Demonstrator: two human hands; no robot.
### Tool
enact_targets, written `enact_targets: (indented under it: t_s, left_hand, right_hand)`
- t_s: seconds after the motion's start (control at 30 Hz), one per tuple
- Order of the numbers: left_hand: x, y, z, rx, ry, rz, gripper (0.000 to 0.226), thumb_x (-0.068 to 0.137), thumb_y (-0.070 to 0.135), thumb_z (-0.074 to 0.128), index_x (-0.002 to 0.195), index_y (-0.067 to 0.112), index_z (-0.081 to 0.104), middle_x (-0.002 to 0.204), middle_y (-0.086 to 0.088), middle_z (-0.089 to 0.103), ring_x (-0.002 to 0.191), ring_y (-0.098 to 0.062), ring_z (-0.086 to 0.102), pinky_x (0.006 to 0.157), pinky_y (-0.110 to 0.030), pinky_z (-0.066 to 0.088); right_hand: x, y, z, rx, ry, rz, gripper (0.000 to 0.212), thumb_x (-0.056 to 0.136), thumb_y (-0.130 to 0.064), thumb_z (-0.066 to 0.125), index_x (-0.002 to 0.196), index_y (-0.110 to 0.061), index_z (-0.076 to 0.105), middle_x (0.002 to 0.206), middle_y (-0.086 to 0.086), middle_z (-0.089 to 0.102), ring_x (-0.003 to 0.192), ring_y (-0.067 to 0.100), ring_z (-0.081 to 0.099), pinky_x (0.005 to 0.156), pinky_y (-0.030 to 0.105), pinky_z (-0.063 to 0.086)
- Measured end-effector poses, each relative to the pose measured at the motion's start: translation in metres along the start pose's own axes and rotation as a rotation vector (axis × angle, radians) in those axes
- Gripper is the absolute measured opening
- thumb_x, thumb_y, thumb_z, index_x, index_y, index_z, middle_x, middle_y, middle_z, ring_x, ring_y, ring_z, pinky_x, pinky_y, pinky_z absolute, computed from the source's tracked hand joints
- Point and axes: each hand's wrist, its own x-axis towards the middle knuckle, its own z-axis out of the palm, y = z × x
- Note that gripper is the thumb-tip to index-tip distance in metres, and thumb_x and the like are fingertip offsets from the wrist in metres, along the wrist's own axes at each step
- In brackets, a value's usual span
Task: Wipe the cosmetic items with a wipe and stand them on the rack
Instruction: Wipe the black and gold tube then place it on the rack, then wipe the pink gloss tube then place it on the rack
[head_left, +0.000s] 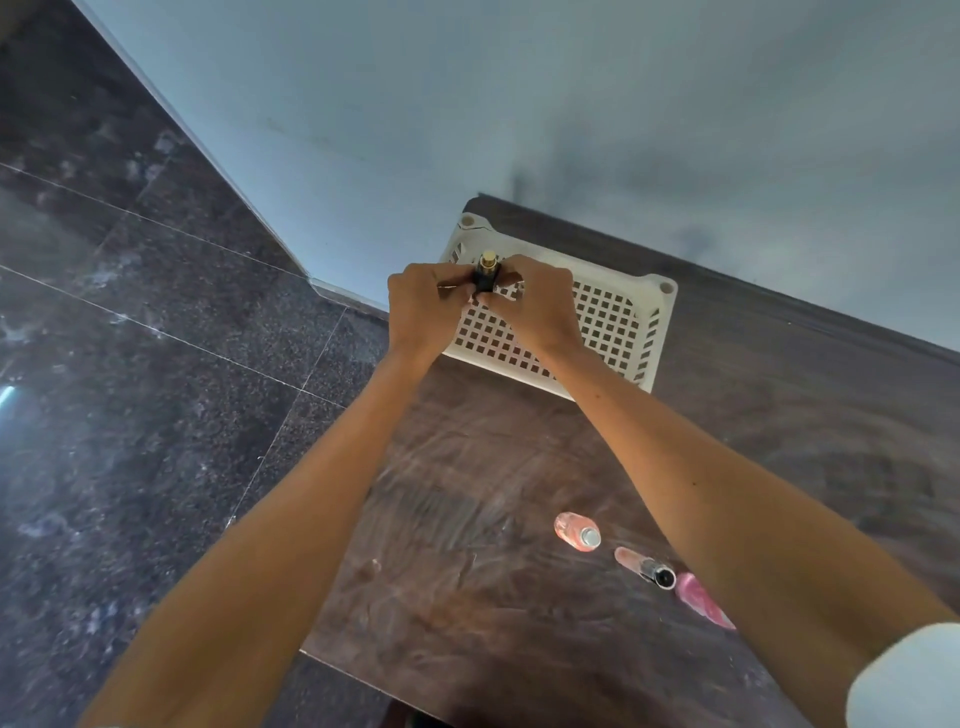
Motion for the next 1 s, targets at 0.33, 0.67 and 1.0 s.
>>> enact_targets:
  t_s: [0.33, 0.67, 1.0]
  left_hand:
    - [-0.001, -0.014, -0.008, 0.097, 0.007, 0.004, 0.024, 0.088, 0.004, 0.069, 0.11, 0.011, 0.077, 0.099, -0.007, 0.078, 0.084, -0.013, 0.072, 0.081, -0.023, 0.059]
    - [-0.026, -0.001, -0.019, 0.102, 0.111, -0.021, 0.025, 0.089, 0.012, 0.073, 0.113, 0.006, 0.074, 0.105, -0.007, 0.077, 0.087, -0.008, 0.073, 0.077, -0.008, 0.054]
    - [-0.161, 0.08, 0.03, -0.297, -0.003, -0.02, 0.019, 0.094, 0.017, 0.07, 0.111, 0.013, 0.076, 0.099, 0.009, 0.075, 0.088, 0.002, 0.072, 0.083, -0.017, 0.057]
  right_hand:
    - [0.001, 0.006, 0.029, -0.009, -0.021, -0.002, 0.025, 0.075, -0.018, 0.083, 0.098, -0.009, 0.076, 0.091, 0.002, 0.075, 0.086, 0.015, 0.069, 0.085, 0.036, 0.055]
    - [-0.029, -0.001, -0.016, 0.08, -0.093, 0.227, 0.055, 0.071, -0.023, 0.088, 0.115, -0.01, 0.058, 0.1, 0.003, 0.068, 0.075, 0.002, 0.058, 0.062, 0.007, 0.045]
    - [-0.17, -0.015, -0.186, 0.945, 0.019, 0.669, 0.017, 0.1, -0.003, 0.052, 0.112, -0.001, 0.063, 0.117, 0.012, 0.071, 0.113, 0.023, 0.067, 0.097, 0.029, 0.054]
